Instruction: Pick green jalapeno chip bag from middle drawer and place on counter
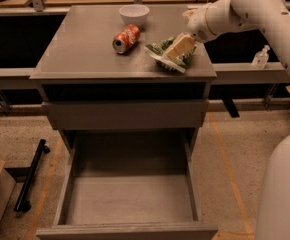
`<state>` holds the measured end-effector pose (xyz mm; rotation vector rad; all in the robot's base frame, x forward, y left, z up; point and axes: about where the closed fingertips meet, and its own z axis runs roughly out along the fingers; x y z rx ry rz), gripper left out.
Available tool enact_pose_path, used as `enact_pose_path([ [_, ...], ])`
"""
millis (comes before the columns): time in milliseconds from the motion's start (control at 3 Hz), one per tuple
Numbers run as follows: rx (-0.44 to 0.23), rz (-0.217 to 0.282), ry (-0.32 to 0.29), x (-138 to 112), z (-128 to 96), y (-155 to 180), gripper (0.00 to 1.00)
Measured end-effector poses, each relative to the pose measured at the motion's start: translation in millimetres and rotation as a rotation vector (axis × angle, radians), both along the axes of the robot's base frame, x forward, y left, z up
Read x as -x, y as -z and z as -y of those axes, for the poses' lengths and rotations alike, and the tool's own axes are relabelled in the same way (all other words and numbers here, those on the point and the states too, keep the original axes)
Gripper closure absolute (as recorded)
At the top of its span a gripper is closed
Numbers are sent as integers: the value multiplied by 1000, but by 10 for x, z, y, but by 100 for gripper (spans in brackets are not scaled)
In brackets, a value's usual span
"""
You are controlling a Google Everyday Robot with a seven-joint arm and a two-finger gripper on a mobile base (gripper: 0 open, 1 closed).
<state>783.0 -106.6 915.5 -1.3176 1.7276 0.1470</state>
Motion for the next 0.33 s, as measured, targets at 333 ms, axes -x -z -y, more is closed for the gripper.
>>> enact_pose_path([
  [333, 0, 0, 0, 0, -1, 1, 0],
])
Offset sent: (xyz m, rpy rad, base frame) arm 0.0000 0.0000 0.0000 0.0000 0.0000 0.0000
